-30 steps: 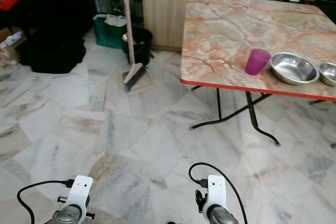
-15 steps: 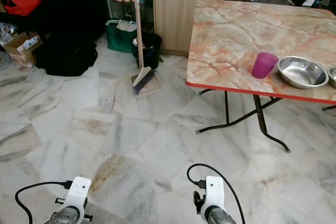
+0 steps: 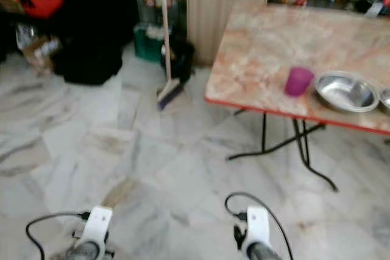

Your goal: Setting the table

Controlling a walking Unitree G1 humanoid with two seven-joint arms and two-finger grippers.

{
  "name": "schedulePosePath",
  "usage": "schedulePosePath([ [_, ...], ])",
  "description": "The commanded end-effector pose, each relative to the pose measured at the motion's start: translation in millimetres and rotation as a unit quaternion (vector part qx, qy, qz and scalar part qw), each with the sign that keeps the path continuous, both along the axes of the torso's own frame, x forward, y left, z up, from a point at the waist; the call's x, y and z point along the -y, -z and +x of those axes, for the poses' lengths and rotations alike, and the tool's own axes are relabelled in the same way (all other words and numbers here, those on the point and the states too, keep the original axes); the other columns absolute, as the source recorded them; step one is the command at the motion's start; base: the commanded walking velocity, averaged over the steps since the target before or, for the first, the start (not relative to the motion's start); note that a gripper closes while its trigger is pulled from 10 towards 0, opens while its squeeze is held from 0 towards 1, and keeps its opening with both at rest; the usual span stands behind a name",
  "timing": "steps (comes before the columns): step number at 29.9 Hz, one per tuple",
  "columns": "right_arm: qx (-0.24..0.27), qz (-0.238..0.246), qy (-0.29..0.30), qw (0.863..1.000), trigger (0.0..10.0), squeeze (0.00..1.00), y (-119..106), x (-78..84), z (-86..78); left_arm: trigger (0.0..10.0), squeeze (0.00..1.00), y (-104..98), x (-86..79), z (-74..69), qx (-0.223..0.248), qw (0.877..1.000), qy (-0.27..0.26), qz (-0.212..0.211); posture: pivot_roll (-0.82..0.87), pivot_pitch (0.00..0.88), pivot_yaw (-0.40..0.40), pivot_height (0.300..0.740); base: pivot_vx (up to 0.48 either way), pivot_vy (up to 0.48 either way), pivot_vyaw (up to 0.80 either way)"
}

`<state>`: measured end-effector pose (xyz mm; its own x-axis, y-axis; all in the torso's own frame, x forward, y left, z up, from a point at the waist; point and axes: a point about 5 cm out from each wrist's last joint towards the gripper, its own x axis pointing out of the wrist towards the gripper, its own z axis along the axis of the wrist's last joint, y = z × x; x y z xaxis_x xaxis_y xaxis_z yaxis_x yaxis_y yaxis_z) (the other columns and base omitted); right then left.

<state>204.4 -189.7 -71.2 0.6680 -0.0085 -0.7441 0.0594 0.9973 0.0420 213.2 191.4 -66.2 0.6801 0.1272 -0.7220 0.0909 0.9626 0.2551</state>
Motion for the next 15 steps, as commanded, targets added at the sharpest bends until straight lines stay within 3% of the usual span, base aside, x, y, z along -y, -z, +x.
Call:
schedulePosePath([
  [1,-0.009,0.008,0.004,1.0,10.0,0.0,3.6,-4.3,-5.3,10.0,0.0,2.1,-4.6,-4.3,-0.009,1.0,-0.005,0.004,0.04,0.115,-0.037,0.74,0.0,-0.379,0.0],
  [6,-0.01,0.006,0.005,1.0,10.0,0.0,3.1,-2.9,-4.4,10.0,0.0,2.6,-3.5,-5.0,-0.009,1.0,-0.008,0.001,0.04,0.117,-0.041,0.74,0.0,-0.379,0.0],
  [15,-0.007,0.002,-0.005,1.0,10.0,0.0,1.8,-3.9,-1.9,10.0,0.0,3.0,-2.4,-5.5,-0.008,1.0,-0.012,-0.002,0.04,0.118,-0.052,0.74,0.0,-0.378,-0.65],
])
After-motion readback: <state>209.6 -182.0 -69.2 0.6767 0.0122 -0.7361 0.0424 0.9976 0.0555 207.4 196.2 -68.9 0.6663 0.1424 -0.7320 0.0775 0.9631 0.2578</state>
